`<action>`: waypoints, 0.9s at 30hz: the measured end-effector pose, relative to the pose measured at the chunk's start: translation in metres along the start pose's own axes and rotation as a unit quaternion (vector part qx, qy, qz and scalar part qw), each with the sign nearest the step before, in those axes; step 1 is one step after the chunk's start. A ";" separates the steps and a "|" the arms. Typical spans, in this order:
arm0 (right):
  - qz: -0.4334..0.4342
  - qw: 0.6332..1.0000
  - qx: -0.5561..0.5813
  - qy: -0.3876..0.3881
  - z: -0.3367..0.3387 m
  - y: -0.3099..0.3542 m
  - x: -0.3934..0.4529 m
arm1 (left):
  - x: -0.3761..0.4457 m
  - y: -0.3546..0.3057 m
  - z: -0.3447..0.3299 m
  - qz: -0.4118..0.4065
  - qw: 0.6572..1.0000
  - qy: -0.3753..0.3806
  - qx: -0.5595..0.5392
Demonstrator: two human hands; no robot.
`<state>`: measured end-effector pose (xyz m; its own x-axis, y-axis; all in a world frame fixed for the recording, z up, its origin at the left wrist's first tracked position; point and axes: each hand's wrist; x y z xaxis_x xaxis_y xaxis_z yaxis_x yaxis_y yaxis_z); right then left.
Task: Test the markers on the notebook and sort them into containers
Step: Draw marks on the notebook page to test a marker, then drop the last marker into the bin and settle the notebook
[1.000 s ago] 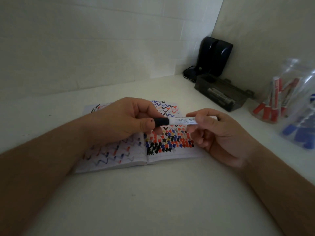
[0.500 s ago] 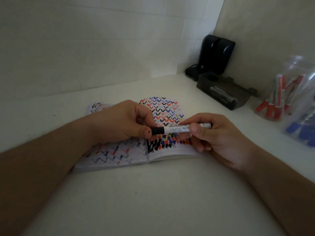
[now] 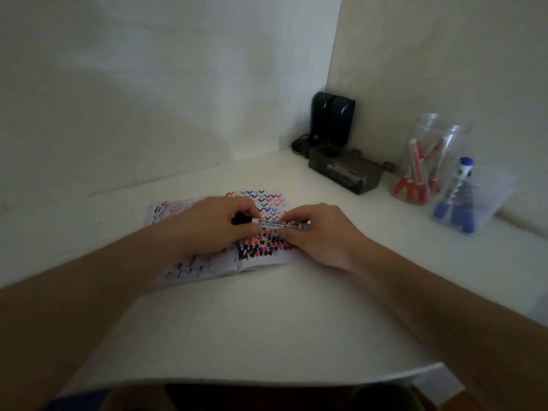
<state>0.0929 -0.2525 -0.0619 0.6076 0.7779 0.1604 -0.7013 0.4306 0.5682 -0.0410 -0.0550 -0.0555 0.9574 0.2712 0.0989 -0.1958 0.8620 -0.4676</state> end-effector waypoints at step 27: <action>-0.306 0.949 -0.065 -0.046 -0.036 -0.274 -0.456 | -0.072 -0.293 -0.381 -0.239 0.890 0.375 0.095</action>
<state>-0.0055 -0.7090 -0.3194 0.9413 0.3239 -0.0946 -0.2434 0.8460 0.4744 0.0281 -0.4901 -0.2599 0.7992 -0.4475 -0.4013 0.3087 0.8784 -0.3648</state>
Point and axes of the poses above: each hand's wrist, its own x-axis towards the middle knuckle, its own z-axis out of the back of the hand, y = z × x, and after that the axes turned 1 degree about x, right-handed
